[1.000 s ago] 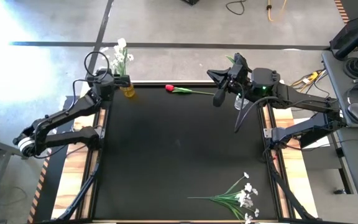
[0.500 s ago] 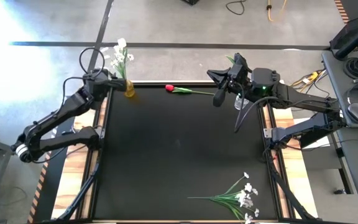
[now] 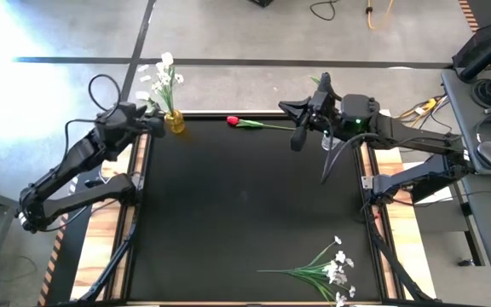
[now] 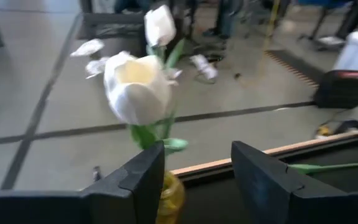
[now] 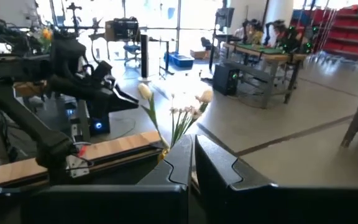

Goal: Sort flowers into vase by color
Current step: Put the red tulip into the transparent vase

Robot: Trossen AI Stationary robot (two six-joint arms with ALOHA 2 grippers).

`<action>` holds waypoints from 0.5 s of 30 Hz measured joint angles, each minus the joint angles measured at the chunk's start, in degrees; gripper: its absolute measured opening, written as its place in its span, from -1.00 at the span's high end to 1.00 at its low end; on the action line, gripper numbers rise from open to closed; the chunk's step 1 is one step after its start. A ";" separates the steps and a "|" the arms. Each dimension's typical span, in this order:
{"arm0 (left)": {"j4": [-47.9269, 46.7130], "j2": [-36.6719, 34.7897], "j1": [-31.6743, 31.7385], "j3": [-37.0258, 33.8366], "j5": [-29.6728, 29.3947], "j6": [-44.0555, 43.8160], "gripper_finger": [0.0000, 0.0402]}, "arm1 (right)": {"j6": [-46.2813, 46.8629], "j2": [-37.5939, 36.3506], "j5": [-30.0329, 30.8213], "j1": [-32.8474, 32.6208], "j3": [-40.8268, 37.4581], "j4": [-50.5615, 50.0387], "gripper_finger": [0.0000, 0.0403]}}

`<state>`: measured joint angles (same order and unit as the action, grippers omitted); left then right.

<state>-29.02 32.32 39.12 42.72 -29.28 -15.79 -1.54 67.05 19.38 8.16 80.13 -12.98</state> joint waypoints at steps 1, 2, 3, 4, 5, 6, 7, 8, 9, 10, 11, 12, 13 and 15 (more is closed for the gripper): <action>-0.06 -0.92 -1.03 -0.06 0.04 0.00 0.15 | 0.06 0.59 -0.04 0.00 0.36 -0.15 0.94; -0.04 -1.72 -2.02 -0.13 0.04 0.06 0.15 | 0.06 1.25 -0.37 0.00 0.94 -0.15 0.94; 0.00 -2.43 -3.09 -0.21 0.05 0.16 0.15 | 0.04 2.03 -0.75 0.00 1.68 -0.21 0.94; 0.07 -3.05 -4.16 -0.36 0.04 0.20 0.16 | -0.05 3.01 -1.47 0.02 2.62 -0.25 0.94; 0.09 -3.69 -5.14 -0.55 0.04 0.18 0.18 | -0.44 4.07 -1.81 0.02 3.72 -0.14 0.94; 0.14 -4.27 -6.11 -0.77 0.04 0.21 0.20 | -0.93 5.25 -1.83 0.03 4.92 -0.14 0.94; 0.23 -4.84 -7.10 -1.08 0.19 0.29 0.22 | -1.40 6.44 -1.84 0.12 6.13 -0.19 0.94; 0.42 -5.42 -8.08 -1.48 0.77 0.43 0.24 | -1.94 7.74 -1.86 0.14 7.40 -0.37 0.94; 0.66 -6.04 -9.03 -1.91 1.88 0.45 0.28 | -2.38 9.22 -2.03 0.36 8.86 -0.50 0.94; 1.09 -6.71 -9.94 -2.34 2.75 0.46 0.32 | -2.48 10.61 -2.68 0.69 10.48 -0.83 0.94; 1.81 -7.44 -10.84 -2.72 3.62 0.46 0.36 | -2.48 11.94 -3.96 1.11 12.06 -1.40 0.94; 2.64 -8.10 -11.70 -3.04 4.37 0.44 0.41 | -2.30 13.49 -5.29 1.59 13.92 -2.23 0.94; 3.39 -8.65 -12.46 -3.29 5.15 0.32 0.47 | -2.04 14.85 -6.62 2.10 15.88 -3.11 0.94; 4.05 -9.66 -14.00 -3.45 6.34 0.38 0.59 | -1.75 17.92 -8.26 2.99 20.25 -6.53 0.94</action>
<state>-24.97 22.66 25.12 39.27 -22.94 -15.41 -3.29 84.97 11.12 11.16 100.38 -19.51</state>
